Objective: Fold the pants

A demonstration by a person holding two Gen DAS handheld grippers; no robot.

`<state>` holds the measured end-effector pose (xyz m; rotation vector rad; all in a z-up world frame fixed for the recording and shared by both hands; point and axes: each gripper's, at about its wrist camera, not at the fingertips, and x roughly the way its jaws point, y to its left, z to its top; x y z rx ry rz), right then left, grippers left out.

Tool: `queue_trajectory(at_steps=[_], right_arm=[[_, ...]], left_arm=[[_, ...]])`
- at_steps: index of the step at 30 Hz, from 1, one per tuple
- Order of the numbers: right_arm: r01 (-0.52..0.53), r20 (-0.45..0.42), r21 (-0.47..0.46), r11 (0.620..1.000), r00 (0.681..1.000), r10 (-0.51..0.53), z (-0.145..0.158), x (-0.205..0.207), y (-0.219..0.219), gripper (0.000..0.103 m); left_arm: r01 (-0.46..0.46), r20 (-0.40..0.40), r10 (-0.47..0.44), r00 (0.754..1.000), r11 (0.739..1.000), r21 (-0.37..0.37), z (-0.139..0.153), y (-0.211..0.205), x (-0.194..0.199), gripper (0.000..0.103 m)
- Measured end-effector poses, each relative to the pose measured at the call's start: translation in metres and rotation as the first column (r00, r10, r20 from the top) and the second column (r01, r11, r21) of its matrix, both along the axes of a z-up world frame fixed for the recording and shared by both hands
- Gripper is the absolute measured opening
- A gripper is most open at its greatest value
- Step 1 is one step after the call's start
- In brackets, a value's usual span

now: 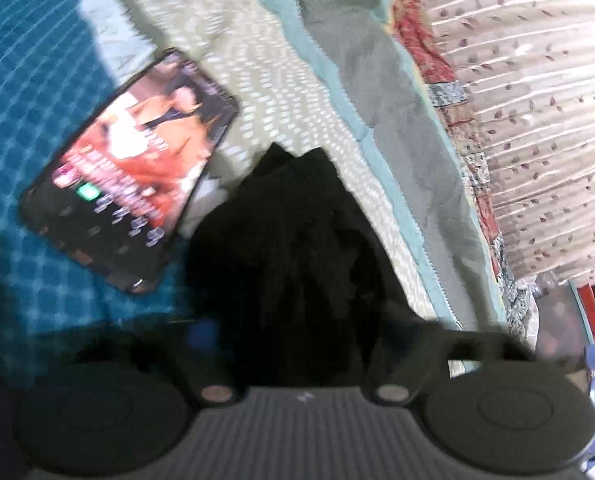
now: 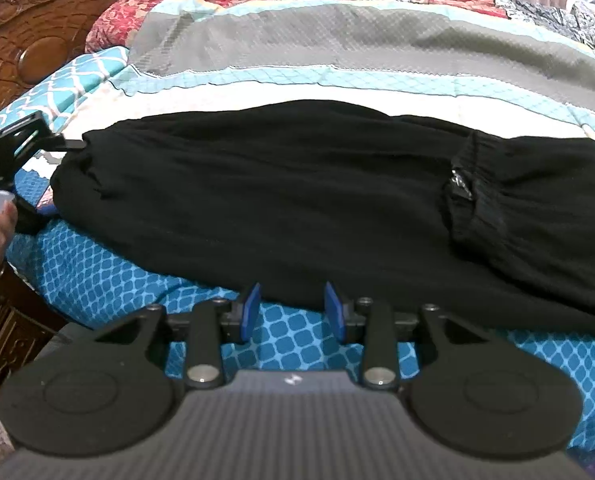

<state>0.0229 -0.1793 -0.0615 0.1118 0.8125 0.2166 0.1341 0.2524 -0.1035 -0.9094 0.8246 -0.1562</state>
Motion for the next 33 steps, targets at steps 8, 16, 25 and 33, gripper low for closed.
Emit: queue_trajectory(at_steps=[8,16,25,33], right_arm=[[0.016,-0.007,-0.001,1.000,1.000,-0.016,-0.002,0.003,-0.001,0.038],[0.207,-0.050,0.110,0.972,0.978,-0.203,-0.005,0.003,-0.044,0.038],[0.330,-0.077,0.205,0.921,0.944,-0.321,-0.005,-0.014,-0.083,0.040],[0.281,-0.073,0.536,0.796,0.955,-0.288,0.005,0.011,-0.098,0.086]], left_arm=[[0.071,0.180,-0.150,0.972,0.919,0.387,0.056,-0.075,-0.011,0.012],[0.185,0.056,-0.794,0.606,0.209,0.960,0.050,-0.283,-0.086,0.014],[0.188,-0.097,-0.848,0.520,0.003,0.982,0.014,-0.320,-0.131,0.035],[0.184,0.029,-0.834,0.551,0.155,0.971,0.053,-0.272,-0.143,0.055]])
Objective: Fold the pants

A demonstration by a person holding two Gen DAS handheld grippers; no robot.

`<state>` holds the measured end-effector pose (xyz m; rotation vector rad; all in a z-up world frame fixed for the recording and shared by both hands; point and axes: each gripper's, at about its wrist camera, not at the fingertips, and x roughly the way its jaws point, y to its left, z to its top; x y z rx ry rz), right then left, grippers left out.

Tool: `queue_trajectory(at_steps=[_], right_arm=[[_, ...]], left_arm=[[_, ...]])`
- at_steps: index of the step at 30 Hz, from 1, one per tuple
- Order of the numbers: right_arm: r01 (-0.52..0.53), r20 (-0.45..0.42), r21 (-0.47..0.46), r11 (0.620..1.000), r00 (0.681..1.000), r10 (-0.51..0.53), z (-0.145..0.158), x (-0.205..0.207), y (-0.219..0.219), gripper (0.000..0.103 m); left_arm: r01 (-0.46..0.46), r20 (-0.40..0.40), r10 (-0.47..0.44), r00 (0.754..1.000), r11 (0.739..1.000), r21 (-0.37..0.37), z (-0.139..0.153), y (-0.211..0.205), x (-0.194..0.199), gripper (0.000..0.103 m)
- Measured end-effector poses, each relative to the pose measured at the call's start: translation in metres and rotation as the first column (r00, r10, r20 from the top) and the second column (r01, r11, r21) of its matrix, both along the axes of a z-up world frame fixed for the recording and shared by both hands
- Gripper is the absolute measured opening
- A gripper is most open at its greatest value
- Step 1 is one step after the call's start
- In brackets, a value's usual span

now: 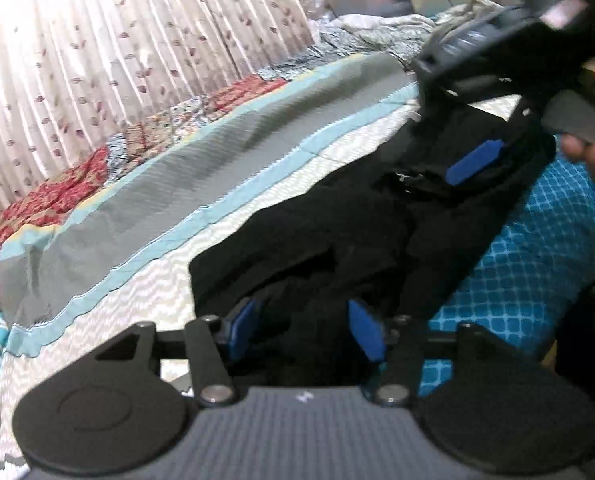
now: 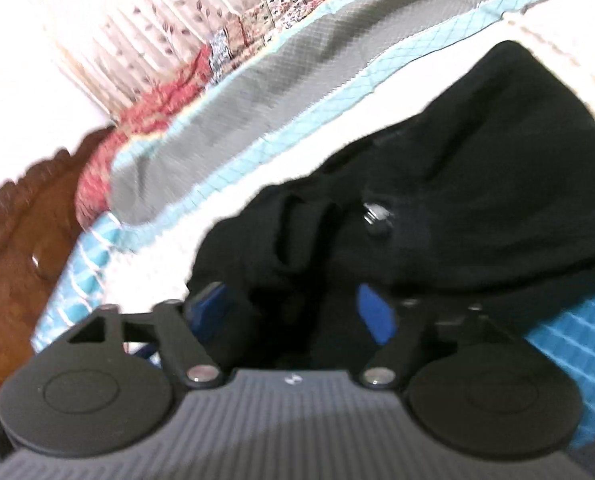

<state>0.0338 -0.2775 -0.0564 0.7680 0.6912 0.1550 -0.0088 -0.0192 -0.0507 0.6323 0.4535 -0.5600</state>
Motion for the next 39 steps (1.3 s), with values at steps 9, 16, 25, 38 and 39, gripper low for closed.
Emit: queue_trajectory(at_steps=[9,16,25,38,39], right_arm=[[-0.085,-0.166,0.043,0.995,0.982,0.091,-0.025,0.070,0.044,0.048],[-0.226,0.107,0.094,0.970,0.971,0.216,0.044,0.079,0.076,0.020],[-0.039,-0.150,-0.056,0.998,0.988,0.030,-0.028,0.048,0.044,0.041],[-0.093,0.007,-0.068,0.993,0.996,0.094,0.003,0.027,0.047,0.039],[-0.109,-0.009,-0.067,0.992,0.994,0.109,0.000,0.031,0.049,0.036]], left_arm=[[-0.095,-0.123,0.095,0.988,0.995,0.002,-0.013,0.003,0.028,0.045],[-0.178,-0.073,0.174,0.982,0.982,-0.056,0.013,0.016,0.031,0.043],[-0.123,-0.181,0.128,0.975,0.992,0.042,-0.014,-0.002,0.031,0.049],[-0.339,-0.418,0.181,0.890,0.875,-0.346,0.034,0.041,0.085,0.050],[-0.368,-0.444,0.201,0.873,0.869,-0.330,0.027,0.042,0.093,0.049]])
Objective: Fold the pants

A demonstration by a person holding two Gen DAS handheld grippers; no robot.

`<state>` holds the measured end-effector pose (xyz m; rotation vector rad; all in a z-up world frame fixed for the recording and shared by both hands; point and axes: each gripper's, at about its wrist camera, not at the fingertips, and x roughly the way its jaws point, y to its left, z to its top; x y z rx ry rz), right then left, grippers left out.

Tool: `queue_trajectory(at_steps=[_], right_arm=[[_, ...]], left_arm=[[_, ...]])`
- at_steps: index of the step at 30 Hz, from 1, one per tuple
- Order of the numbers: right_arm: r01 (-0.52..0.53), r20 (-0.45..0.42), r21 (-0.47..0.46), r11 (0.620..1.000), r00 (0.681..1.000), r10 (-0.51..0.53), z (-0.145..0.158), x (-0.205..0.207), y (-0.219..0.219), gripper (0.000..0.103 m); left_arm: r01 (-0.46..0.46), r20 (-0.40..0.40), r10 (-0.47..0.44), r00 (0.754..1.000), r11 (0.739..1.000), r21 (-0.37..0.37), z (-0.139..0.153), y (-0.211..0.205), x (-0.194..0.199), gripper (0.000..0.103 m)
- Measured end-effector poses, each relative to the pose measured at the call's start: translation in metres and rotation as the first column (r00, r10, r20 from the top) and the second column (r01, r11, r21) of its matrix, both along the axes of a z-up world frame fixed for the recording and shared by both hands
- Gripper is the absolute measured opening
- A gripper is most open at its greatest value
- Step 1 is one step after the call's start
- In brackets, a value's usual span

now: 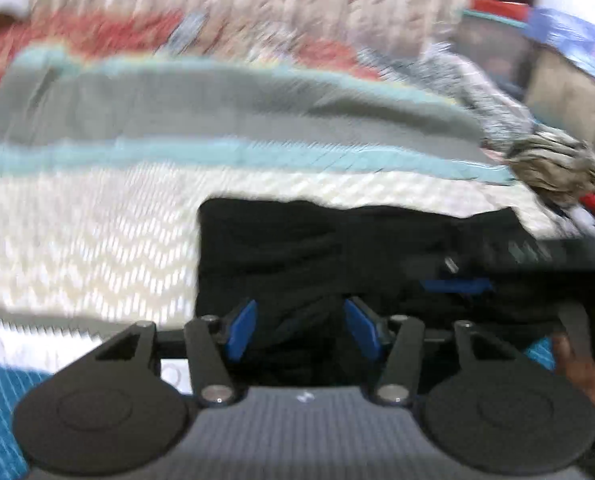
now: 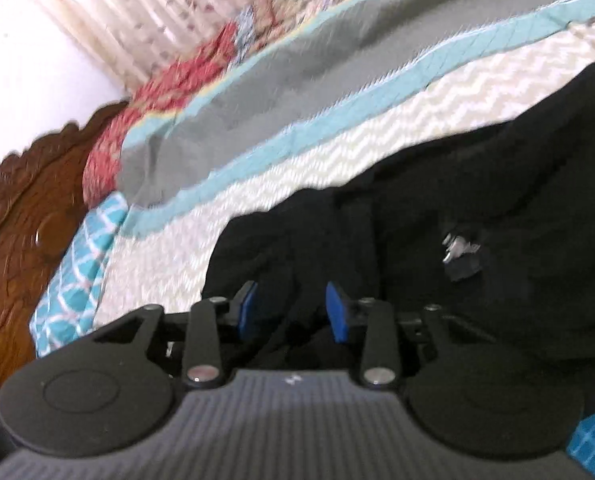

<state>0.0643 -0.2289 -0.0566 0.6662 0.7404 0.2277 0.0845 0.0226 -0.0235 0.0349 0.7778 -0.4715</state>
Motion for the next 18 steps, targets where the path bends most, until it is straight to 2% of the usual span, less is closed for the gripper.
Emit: queue_trajectory(at_steps=[1,3,4,6,11,15,18], right_arm=[[-0.013,-0.032,-0.002,1.000,0.999,0.013,-0.007,0.005,0.002,0.035],[-0.041,-0.137,-0.063,0.997,0.990,0.032,-0.031,0.011,0.012,0.033],[-0.045,-0.130,-0.075,0.996,0.991,0.035,-0.039,0.009,0.014,0.033],[-0.042,-0.103,-0.087,0.995,0.994,0.033,-0.033,0.004,0.015,0.035],[-0.050,-0.042,-0.180,0.982,0.998,0.043,-0.007,-0.016,0.017,0.045],[-0.011,-0.031,-0.170,0.985,1.000,0.005,-0.009,-0.042,0.004,0.046],[0.029,-0.035,-0.165,0.986,0.999,-0.036,-0.011,-0.057,-0.003,0.047]], left_arm=[[-0.017,-0.044,0.018,0.999,1.000,0.027,-0.010,-0.002,0.009,0.048],[-0.026,-0.121,0.042,0.992,0.991,0.132,-0.034,-0.009,0.024,0.047],[-0.028,-0.126,0.049,0.991,0.987,0.159,-0.042,-0.011,0.023,0.047],[-0.037,-0.100,0.054,0.994,0.984,0.172,-0.040,-0.012,0.008,0.047],[-0.064,-0.110,0.084,0.990,0.983,0.171,-0.019,-0.015,0.006,0.050],[-0.115,-0.160,0.135,0.978,0.985,0.126,-0.011,-0.003,0.002,0.053],[-0.147,-0.189,0.168,0.967,0.982,0.122,-0.013,0.002,-0.002,0.054]])
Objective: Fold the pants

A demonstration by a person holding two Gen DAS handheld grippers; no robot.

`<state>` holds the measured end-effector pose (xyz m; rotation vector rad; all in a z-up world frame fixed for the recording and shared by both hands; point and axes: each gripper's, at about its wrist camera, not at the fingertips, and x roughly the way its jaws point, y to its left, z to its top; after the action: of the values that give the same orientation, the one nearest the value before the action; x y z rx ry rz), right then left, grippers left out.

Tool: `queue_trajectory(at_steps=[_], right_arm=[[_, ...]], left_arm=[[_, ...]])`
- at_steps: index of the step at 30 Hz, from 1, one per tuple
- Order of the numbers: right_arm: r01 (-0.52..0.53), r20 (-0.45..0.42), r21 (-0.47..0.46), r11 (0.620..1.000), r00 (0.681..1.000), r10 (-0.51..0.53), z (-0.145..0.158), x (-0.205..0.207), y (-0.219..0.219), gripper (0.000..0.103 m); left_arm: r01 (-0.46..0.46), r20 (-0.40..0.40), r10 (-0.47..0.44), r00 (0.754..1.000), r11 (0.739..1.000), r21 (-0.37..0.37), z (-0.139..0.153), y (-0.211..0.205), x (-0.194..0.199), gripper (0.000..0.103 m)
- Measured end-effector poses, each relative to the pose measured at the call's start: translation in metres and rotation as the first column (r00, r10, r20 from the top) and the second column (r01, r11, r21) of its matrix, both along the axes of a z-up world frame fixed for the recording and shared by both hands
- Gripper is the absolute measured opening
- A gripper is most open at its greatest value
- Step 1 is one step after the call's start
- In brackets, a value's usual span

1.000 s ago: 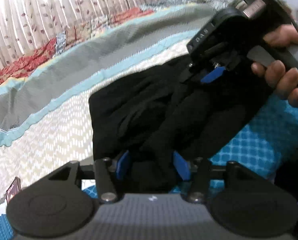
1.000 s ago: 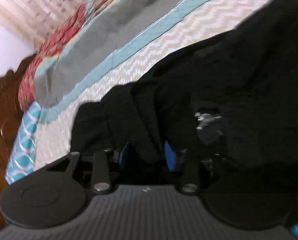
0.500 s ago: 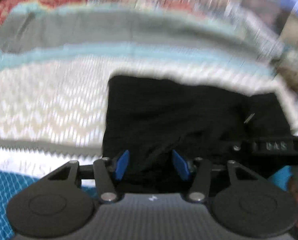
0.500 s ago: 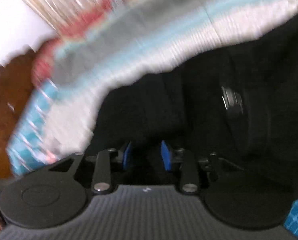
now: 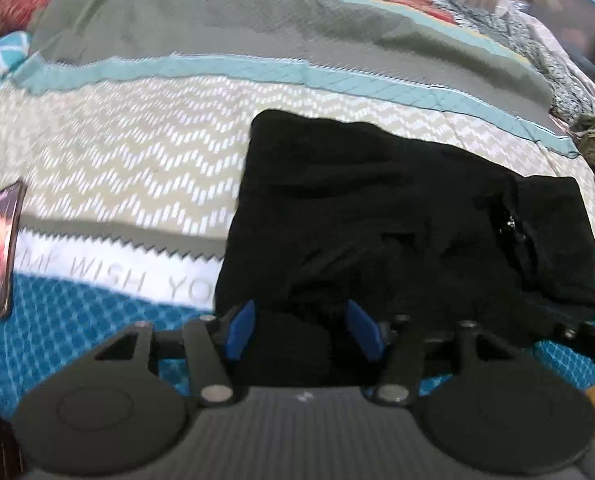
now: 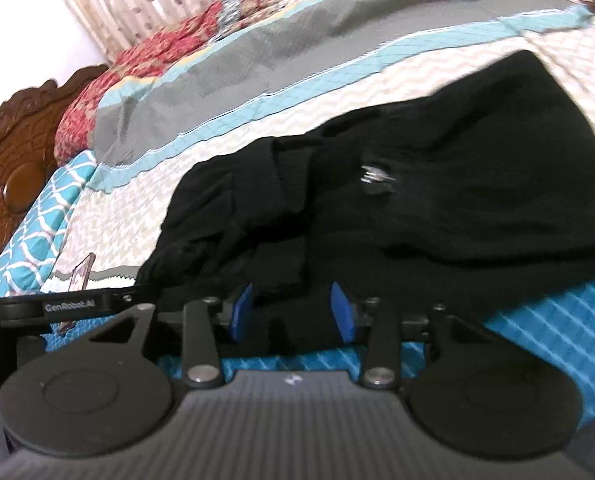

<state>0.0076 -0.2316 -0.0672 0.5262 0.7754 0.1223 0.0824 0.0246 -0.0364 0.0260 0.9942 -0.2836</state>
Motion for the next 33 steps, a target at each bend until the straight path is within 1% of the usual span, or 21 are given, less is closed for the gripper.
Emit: queue_trajectory(at_steps=[3,7,10,13,15,20,24,27,29,31,33], right_arm=[[0.044,-0.009,0.015,0.999,0.999,-0.044,-0.002,-0.008,-0.009,0.047],[0.080,-0.021,0.033,0.996,0.997,-0.079,-0.004,-0.007,-0.013,0.048],[0.081,-0.042,0.048,0.996,0.996,-0.079,-0.006,-0.009,-0.013,0.049],[0.068,-0.039,0.055,0.996,0.997,-0.066,-0.006,-0.019,-0.016,0.050],[0.066,-0.038,0.059,0.996,0.997,-0.064,-0.006,-0.023,-0.020,0.053],[0.081,-0.078,0.086,0.993,0.994,-0.074,-0.016,-0.027,-0.029,0.054],[0.086,-0.066,0.096,0.992,0.995,-0.080,-0.014,-0.041,-0.037,0.053],[0.137,-0.040,0.103,0.985,0.990,-0.134,-0.011,-0.059,-0.052,0.053],[0.201,-0.004,0.116,0.973,0.979,-0.202,-0.008,-0.073,-0.068,0.053],[0.275,0.024,0.122,0.954,0.960,-0.280,-0.004,-0.087,-0.087,0.054],[0.355,0.027,0.133,0.925,0.932,-0.361,-0.005,-0.098,-0.107,0.054]], left_arm=[[-0.013,-0.008,0.013,1.000,1.000,0.016,-0.003,0.000,-0.005,0.056],[-0.020,-0.005,0.020,1.000,0.999,0.043,-0.004,-0.003,-0.013,0.057],[-0.021,0.003,0.021,1.000,0.998,0.065,-0.003,-0.007,-0.016,0.057],[-0.024,0.010,0.023,1.000,0.996,0.088,-0.005,-0.009,-0.018,0.059],[-0.026,0.013,0.024,1.000,0.995,0.101,-0.006,-0.010,-0.019,0.060],[-0.025,0.022,0.022,1.000,0.991,0.135,-0.007,-0.016,-0.020,0.060],[-0.026,0.033,0.022,0.999,0.988,0.150,-0.004,-0.018,-0.022,0.060],[-0.024,0.045,0.016,0.999,0.986,0.162,-0.003,-0.022,-0.022,0.060],[-0.018,0.054,0.009,0.999,0.985,0.174,-0.004,-0.025,-0.021,0.060],[-0.014,0.057,0.003,0.998,0.982,0.190,-0.006,-0.029,-0.019,0.060],[-0.013,0.051,0.003,0.999,0.980,0.201,-0.010,-0.031,-0.017,0.060]])
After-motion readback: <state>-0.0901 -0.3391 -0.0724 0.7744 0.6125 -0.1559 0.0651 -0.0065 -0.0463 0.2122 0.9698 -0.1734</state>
